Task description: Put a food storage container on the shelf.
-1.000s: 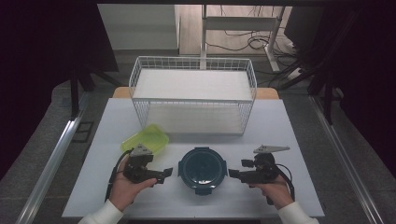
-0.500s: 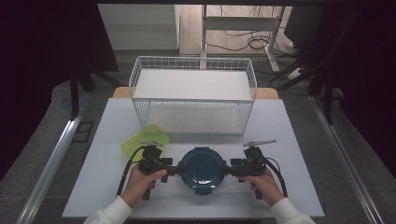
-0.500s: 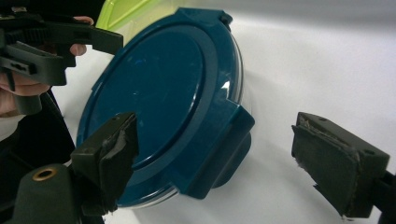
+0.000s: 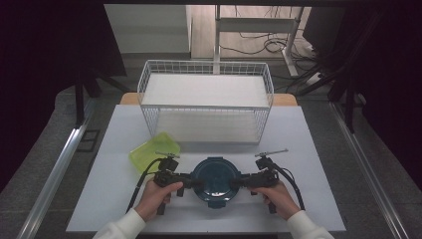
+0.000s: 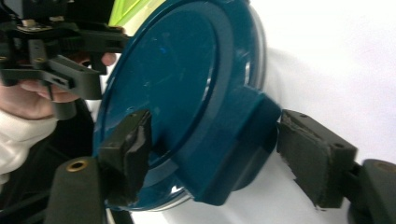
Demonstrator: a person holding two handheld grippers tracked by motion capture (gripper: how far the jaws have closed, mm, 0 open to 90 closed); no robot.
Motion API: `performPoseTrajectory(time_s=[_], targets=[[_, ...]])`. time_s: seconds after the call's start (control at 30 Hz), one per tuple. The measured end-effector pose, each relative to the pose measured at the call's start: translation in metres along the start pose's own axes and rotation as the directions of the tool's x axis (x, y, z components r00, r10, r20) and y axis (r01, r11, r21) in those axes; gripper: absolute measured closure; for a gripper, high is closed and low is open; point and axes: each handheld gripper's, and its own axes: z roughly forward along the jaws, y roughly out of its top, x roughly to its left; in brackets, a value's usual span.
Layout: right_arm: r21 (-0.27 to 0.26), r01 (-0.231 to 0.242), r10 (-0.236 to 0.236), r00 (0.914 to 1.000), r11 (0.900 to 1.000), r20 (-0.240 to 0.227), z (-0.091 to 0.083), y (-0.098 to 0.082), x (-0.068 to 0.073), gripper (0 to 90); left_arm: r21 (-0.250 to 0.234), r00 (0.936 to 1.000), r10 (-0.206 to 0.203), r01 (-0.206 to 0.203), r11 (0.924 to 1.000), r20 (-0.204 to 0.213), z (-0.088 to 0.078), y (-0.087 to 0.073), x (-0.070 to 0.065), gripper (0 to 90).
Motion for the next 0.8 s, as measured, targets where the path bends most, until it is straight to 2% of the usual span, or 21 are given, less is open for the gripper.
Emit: performPoseTrajectory(time_s=[0.07,0.27,0.5,0.8], targets=[[0.000,0.000,0.000,1.0000,1.000,0.000,0.000,0.000,0.001,29.7,0.001,1.0000,0.000,0.000,1.0000,0.003,0.000,0.000,0.000,21.7],[0.014,-0.041,0.041,0.9990,0.999,-0.015,-0.003,0.001,-0.002,34.2,-0.003,0.9998,-0.001,0.001,1.0000,-0.018,-0.001,-0.001,0.001,30.9],[-0.003,-0.069,0.068,0.9962,0.998,-0.054,-0.009,-0.003,-0.005,40.8,-0.026,0.9996,-0.019,0.020,0.9995,0.019,-0.006,-0.003,0.004,38.3],[-0.027,-0.086,0.083,0.9932,0.996,-0.081,-0.017,-0.013,-0.003,45.5,-0.050,0.9987,0.014,-0.011,0.9987,0.048,-0.013,-0.009,0.000,45.8]])
